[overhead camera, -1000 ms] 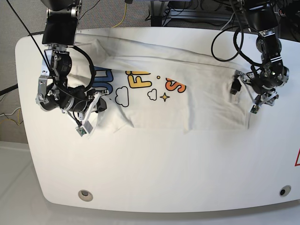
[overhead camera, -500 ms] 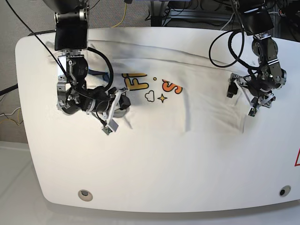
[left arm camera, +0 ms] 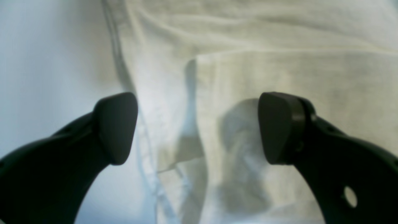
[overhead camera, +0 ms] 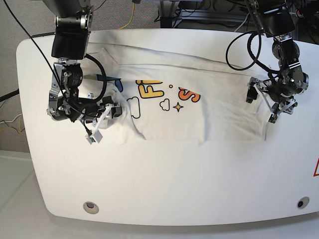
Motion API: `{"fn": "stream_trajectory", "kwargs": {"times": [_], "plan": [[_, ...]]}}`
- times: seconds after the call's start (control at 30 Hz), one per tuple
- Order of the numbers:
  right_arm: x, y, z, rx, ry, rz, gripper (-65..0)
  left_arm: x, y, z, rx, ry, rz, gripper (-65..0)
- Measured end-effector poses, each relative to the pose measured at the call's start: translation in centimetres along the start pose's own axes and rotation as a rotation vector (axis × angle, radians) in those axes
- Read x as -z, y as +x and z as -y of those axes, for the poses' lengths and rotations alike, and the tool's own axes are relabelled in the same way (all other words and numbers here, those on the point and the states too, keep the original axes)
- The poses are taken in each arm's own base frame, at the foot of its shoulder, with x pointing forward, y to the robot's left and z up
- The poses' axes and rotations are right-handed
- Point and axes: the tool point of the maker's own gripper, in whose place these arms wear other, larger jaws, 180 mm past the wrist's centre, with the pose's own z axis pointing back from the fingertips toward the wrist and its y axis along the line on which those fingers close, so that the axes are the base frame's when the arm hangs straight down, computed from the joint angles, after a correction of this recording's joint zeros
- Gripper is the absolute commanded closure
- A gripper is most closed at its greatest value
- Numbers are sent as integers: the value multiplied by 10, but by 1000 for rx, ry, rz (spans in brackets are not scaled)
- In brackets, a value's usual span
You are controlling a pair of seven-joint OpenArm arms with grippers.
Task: Fold the T-shirt properly
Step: 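Fold the held shirt edge with the right gripper toward the print, then release the fold and move the right gripper back to the shirt side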
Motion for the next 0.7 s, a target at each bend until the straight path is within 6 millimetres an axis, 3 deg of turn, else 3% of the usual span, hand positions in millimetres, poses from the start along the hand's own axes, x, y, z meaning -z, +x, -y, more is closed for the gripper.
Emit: {"fn": "stream_trajectory", "kwargs": {"times": [0.2,0.33,0.4,0.47,0.6,0.7], "plan": [[-40,26,26,21,-95,132,-226,2,-2,1,1,-2,-2,-571],[-53,34,29,-11,-122,162,-262,3,-3,2,0,-6,-4,-571],[-51,31,23,-24,-108,163,-331,4,-1,5,-2,-13,5,-574],[-44,25,9,-42,-60,174,-355,5,0,7,0,-19,7,-573],[-28,2,-6,-50,0,138,-365,5,-3,5,0,-19,4,-575],[-20,-22,4,-59,-41,67,-355,7,-3,4,-15,-24,17,-577]]}}
